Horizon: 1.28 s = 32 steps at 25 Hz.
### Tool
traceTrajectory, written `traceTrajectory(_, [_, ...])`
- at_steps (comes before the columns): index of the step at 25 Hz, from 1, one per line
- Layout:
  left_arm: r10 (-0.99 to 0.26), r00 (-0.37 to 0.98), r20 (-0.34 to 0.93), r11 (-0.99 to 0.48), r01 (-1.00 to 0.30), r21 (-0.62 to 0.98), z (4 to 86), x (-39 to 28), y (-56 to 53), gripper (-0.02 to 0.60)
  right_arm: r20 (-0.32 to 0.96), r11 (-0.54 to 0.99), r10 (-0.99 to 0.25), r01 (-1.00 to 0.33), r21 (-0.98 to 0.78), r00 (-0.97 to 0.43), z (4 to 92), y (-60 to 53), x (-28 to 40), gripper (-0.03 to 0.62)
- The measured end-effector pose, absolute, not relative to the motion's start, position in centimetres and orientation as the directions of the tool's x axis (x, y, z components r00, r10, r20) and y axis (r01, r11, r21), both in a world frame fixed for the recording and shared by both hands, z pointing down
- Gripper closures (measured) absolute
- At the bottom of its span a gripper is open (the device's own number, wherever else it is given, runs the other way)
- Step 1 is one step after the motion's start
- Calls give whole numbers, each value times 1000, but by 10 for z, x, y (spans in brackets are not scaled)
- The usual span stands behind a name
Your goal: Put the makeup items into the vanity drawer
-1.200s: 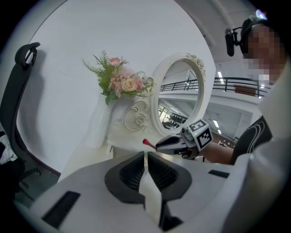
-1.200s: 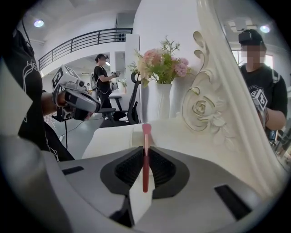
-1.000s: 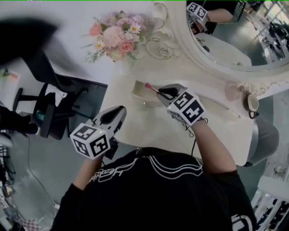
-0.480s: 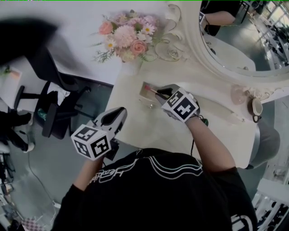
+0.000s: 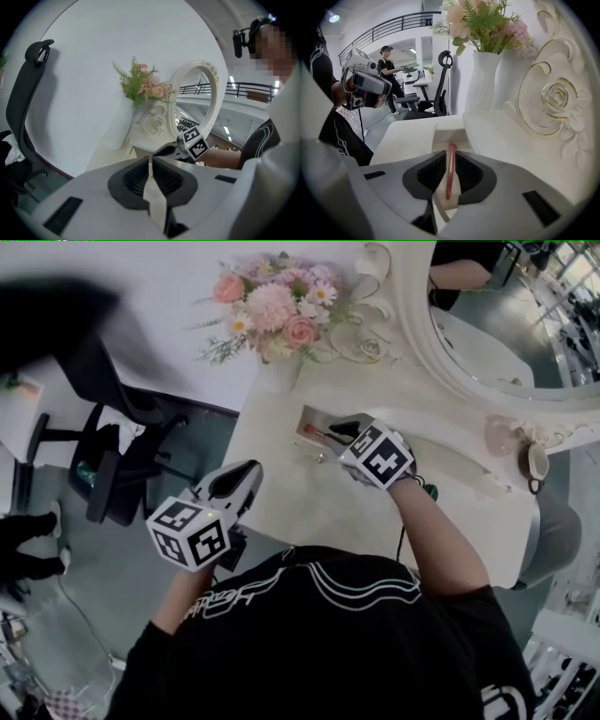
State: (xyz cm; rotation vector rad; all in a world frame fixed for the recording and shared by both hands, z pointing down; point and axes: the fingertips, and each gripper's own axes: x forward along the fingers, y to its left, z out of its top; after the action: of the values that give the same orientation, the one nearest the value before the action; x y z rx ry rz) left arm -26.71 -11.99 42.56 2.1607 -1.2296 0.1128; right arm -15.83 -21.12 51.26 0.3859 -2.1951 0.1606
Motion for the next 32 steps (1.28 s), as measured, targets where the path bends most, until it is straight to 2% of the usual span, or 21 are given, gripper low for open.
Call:
traceTrajectory(7, [-742,560,369,-354,-795,493,424,-265,-118,540,757,941,-233,-339,17,-610,495,-205,-154,434])
traceTrajectory(13, [-724,583,369,-378,-783,495,423,-242,-115,538,695,916,-309,-399,35,-649,467,-200,-119,371])
traceTrajectory(22, [-685,632,364,-430,-753,498,415,-183,-100,538,694,857,-388,-514,29,-606,462,-172,-18,359])
traceTrajectory(32, [-663,650,372,-446,-742,501,408,-141,-80,538,753,849,-345,-528,-4,-561,490,-127,31,359])
